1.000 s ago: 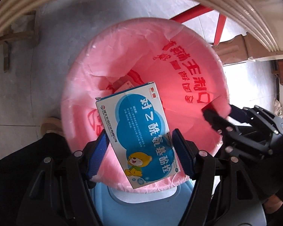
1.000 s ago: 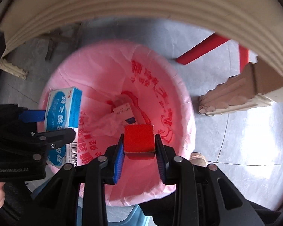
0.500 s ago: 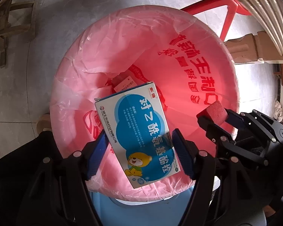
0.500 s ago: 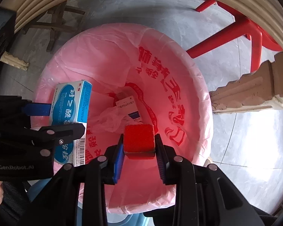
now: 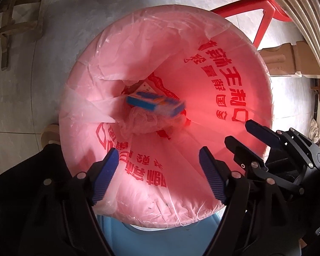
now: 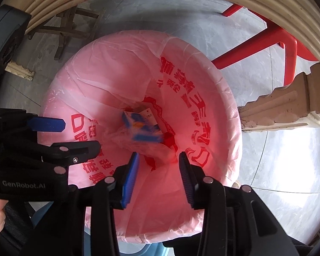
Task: Collect trash
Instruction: 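Open the left tool over the bin while the right tool releases the red cube, then move both tools back over the table toward the tissue and teal toy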
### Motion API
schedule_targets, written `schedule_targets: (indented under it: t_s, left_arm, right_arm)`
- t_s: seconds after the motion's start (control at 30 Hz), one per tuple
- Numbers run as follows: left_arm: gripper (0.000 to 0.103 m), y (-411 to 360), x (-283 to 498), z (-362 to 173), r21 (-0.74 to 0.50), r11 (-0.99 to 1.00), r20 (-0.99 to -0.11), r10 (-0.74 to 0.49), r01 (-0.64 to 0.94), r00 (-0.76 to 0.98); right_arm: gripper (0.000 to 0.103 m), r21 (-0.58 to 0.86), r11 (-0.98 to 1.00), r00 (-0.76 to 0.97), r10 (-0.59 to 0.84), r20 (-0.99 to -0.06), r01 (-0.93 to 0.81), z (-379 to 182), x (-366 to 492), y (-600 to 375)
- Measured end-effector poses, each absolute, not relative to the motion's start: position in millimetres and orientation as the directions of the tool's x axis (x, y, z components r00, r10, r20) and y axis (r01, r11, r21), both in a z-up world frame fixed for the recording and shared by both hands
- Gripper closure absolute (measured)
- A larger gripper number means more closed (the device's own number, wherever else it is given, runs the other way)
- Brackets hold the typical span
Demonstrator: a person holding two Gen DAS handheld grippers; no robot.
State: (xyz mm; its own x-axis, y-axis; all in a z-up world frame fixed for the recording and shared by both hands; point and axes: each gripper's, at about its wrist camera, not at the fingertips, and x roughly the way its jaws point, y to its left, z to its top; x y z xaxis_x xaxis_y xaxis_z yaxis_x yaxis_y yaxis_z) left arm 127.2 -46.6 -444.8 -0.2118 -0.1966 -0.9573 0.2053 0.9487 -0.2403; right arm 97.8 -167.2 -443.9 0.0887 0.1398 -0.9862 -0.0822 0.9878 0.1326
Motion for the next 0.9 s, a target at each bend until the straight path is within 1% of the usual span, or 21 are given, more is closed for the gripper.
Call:
schedule_targets:
  t_s: [0.57,0.77,0.9]
  left_arm:
    - [0.027,-47,123,-435,-0.235,0.945,-0.964,-0.195,0.229,-0.182]
    - [0.027,-43,118,-418,-0.181,0.948,-0.981,-0.153,0.264,-0.122]
    - [0.027,-37,109,-400,-0.147,0.947,-0.988,-0.127,0.287,-0.089]
  right_arm:
    - [0.064,0.132,0.988,0.096,0.14,-0.986,-0.079,-438,95,-168]
    - [0.064,0.126,0.99,0.11,0.133,-0.985,-0.064,-429,91,-172]
    - [0.064,0.146,0.988,0.137,0.153,-0.979,-0.054,-409,85,-176]
